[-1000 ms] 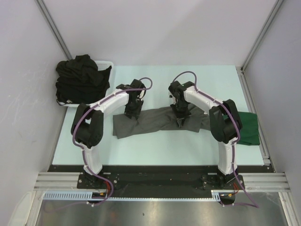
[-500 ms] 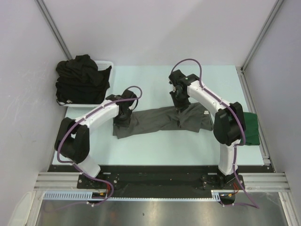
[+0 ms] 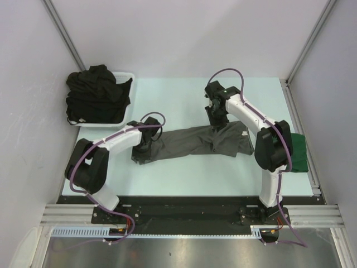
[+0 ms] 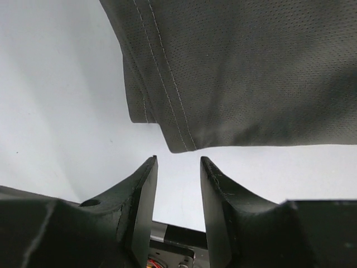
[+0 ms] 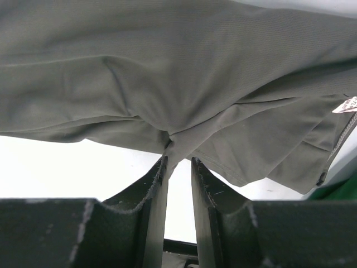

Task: Fold and stack the t-shirts
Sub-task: Fold the other side of the tshirt into a rectangle

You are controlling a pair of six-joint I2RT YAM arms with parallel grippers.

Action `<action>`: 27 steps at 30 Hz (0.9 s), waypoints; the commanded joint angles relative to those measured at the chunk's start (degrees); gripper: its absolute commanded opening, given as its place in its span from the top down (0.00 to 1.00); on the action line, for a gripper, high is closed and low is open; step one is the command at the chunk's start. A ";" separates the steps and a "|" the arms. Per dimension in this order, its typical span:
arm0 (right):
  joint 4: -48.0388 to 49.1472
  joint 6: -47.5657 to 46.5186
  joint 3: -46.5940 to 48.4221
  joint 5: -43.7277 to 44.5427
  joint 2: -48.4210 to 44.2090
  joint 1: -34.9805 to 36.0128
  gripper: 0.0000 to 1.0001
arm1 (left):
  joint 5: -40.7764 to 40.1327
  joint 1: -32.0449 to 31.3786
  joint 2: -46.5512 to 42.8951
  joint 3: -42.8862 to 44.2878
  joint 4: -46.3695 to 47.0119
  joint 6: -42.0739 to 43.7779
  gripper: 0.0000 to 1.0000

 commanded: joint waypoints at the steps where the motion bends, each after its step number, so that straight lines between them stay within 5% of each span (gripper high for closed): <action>1: 0.79 -0.59 -0.56 -0.92 -3.56 -0.83 0.72 | -0.65 -0.27 -1.45 -1.92 5.90 -2.02 0.59; 15: 1.14 -0.68 -2.14 -3.38 -4.44 -1.45 0.72 | -1.26 -0.18 0.75 -2.98 11.27 0.79 0.69; 27: 1.85 -0.68 -3.11 -3.56 -3.92 -1.62 0.73 | -5.74 -0.18 -1.54 -1.57 5.22 0.00 0.94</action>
